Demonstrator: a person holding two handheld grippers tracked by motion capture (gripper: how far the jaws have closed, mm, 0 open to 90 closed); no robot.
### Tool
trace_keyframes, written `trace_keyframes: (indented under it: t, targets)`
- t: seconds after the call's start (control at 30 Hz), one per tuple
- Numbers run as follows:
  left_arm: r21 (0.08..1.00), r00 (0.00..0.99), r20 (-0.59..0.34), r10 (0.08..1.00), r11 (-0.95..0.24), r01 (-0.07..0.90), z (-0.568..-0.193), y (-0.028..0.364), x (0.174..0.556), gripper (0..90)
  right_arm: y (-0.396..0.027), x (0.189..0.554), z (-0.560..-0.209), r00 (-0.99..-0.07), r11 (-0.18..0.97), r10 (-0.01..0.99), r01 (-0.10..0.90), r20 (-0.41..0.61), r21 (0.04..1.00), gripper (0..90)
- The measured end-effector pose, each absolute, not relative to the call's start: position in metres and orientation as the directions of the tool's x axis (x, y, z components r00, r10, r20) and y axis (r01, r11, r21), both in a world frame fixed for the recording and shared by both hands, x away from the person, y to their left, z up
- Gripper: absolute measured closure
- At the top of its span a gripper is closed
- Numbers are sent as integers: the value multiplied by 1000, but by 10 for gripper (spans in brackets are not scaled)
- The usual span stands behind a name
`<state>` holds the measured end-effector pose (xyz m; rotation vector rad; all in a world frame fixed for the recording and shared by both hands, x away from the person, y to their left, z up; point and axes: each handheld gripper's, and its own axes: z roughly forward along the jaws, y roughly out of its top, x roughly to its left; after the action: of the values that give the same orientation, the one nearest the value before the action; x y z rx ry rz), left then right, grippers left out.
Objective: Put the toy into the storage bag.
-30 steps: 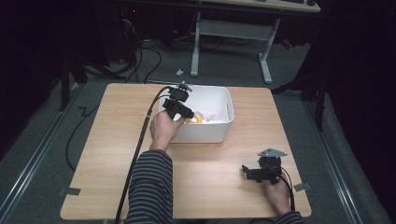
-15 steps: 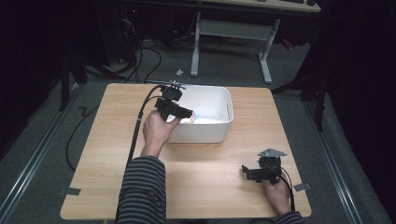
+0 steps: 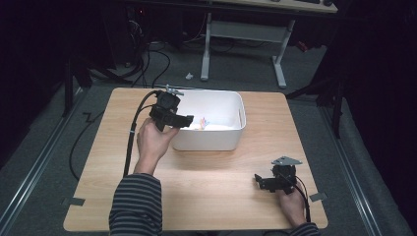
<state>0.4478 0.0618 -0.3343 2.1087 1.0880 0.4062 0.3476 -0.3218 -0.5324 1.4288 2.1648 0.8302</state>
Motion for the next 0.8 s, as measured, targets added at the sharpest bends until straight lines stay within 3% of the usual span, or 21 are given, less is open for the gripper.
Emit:
trace_keyframes:
  t: [0.33,0.8]
  targets:
    - [728,581,0,814,-399,558,-332,75,435,364,-322,348,-533,-388,298,921,672,-20,678,6]
    - [742,576,-12,817,-379,553,-329,92,417,359,-322,347,-532,-388,297,922,673,-19,677,6]
